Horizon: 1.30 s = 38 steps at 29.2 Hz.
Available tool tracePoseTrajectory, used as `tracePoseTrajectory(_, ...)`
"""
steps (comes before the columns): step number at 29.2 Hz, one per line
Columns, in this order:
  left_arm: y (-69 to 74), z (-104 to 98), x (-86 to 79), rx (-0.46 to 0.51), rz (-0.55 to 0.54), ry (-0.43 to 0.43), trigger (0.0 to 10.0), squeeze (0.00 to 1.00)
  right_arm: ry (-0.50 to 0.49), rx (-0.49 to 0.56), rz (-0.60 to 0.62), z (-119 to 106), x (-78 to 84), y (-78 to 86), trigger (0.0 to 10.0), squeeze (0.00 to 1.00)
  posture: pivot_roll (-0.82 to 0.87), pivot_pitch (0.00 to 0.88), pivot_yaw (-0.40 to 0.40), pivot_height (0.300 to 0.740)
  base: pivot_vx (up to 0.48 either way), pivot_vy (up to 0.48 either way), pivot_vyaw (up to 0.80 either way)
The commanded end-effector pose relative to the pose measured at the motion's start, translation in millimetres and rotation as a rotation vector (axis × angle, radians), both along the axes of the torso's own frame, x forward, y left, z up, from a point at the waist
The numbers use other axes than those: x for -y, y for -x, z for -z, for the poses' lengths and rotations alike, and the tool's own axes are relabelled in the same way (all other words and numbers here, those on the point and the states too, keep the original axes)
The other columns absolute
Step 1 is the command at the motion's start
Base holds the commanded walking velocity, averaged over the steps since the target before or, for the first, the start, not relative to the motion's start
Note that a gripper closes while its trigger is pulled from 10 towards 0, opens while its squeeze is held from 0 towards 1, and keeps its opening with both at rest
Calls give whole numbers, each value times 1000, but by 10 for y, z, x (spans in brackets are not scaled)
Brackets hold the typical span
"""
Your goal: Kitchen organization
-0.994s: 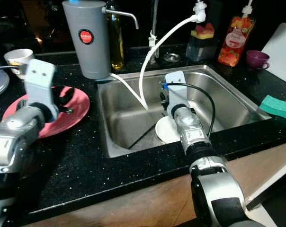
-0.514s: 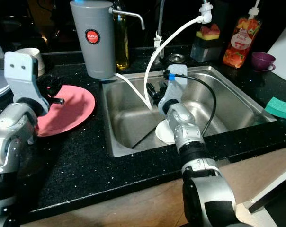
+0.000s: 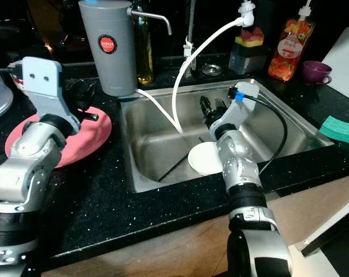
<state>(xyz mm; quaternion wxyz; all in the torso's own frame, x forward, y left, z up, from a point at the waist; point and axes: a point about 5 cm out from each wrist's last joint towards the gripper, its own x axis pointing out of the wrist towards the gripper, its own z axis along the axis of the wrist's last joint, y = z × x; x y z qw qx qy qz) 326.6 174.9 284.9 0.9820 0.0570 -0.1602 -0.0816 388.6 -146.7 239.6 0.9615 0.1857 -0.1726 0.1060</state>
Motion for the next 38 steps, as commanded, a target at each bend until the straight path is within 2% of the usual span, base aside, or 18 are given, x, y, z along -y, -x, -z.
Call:
tracePoseTrajectory(1, 14, 24, 48, 4, 17, -14, 10000, 0, -12, -10, -3, 21, -1, 13, 10000, 0, 1, 71, 3, 740, 0, 0, 0)
tracePoseTrajectory(22, 14, 22, 59, 0, 20, -7, 10000, 0, -23, -18, -9, 3, -12, 30, 10000, 0, 6, 72, 0, 740, 0, 0, 0)
tracePoseTrajectory(38, 35, 20, 64, -4, 30, -9, 10000, 0, -27, -24, -24, 17, -38, 47, 10000, 0, 6, 62, 2, 740, -302, 0, 0)
